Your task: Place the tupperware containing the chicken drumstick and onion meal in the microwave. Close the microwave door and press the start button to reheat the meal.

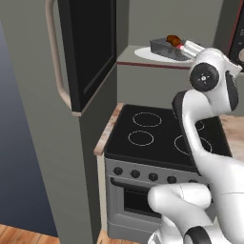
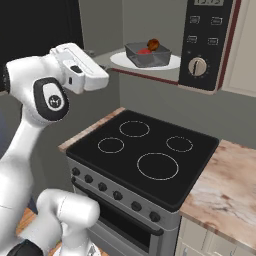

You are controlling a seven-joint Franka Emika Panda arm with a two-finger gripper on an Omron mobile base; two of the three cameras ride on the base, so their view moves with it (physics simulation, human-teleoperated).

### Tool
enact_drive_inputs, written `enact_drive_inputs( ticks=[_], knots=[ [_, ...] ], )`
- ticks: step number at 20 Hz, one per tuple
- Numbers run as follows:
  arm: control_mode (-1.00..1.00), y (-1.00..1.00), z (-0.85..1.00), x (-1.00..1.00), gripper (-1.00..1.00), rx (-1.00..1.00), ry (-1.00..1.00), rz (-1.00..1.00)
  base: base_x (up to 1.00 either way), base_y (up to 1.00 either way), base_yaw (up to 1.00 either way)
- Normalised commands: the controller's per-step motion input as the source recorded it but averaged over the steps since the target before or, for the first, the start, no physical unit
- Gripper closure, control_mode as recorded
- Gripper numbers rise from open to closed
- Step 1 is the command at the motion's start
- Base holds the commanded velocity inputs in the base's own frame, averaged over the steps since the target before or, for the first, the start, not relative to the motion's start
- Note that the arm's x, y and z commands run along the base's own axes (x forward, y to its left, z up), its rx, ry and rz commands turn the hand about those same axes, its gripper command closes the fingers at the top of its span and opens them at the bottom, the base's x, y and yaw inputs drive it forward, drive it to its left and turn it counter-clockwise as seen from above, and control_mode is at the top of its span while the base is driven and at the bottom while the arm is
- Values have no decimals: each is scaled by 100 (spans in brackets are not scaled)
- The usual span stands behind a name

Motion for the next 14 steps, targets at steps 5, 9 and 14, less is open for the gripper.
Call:
enact_drive_inputs(
  ticks=[5,9,14],
  knots=[
    [-100,52,9,-100,-100,-55,13,25,0,0,0],
    [-100,68,11,-83,-100,-61,20,16,0,0,0],
    [-100,67,10,-66,-100,-63,26,9,0,0,0]
  ],
)
